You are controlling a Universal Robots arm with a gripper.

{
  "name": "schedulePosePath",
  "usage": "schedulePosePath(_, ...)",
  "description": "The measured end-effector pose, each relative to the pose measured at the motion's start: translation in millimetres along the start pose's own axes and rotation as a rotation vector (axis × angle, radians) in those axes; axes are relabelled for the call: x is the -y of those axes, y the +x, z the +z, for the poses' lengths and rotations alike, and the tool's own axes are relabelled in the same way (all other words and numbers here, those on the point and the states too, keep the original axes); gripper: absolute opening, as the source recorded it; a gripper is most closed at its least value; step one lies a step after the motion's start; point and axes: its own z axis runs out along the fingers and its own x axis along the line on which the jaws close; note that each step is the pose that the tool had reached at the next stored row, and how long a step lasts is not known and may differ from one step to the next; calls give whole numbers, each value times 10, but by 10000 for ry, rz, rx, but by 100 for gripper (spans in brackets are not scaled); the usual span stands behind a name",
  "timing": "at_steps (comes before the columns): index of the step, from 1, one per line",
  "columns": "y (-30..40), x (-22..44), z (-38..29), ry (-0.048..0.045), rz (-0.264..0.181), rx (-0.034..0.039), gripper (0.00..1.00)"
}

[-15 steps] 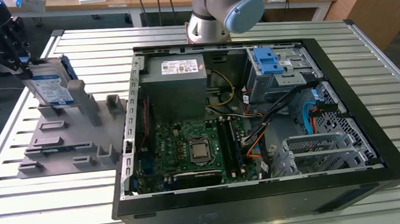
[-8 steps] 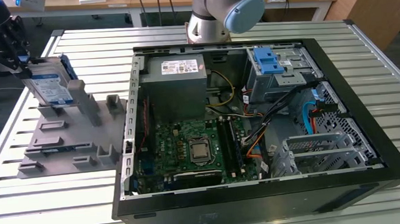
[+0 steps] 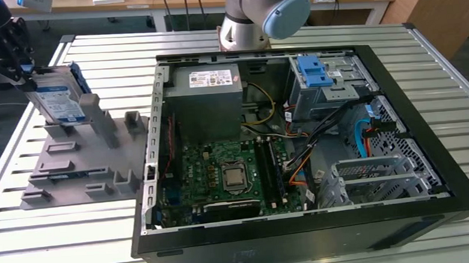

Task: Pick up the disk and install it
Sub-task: 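Pick up the disk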

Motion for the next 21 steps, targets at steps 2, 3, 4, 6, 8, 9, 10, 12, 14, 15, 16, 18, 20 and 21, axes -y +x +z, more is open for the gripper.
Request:
schedulePosePath(2,0,0,-6,0,0,0,36)
schedulePosePath(3,0,0,-8,0,0,0,36)
schedulePosePath(4,0,0,-11,0,0,0,36)
schedulePosePath(6,0,0,-16,1,0,0,36)
schedulePosePath(8,-1,0,-20,1,0,0,36)
schedulePosePath(9,-1,0,-22,0,0,0,36)
schedulePosePath(10,-1,0,-25,-1,0,-1,36)
schedulePosePath(12,-1,0,-28,0,0,0,36)
schedulePosePath(14,-1,-1,-33,0,0,0,36)
schedulePosePath(15,-1,-1,-35,0,0,-1,36)
schedulePosePath(16,-1,-1,-37,0,0,0,36)
schedulePosePath(18,-1,-1,-41,0,0,0,36)
schedulePosePath(20,-1,-1,-46,0,0,0,36)
schedulePosePath(21,-1,-1,-48,0,0,0,36)
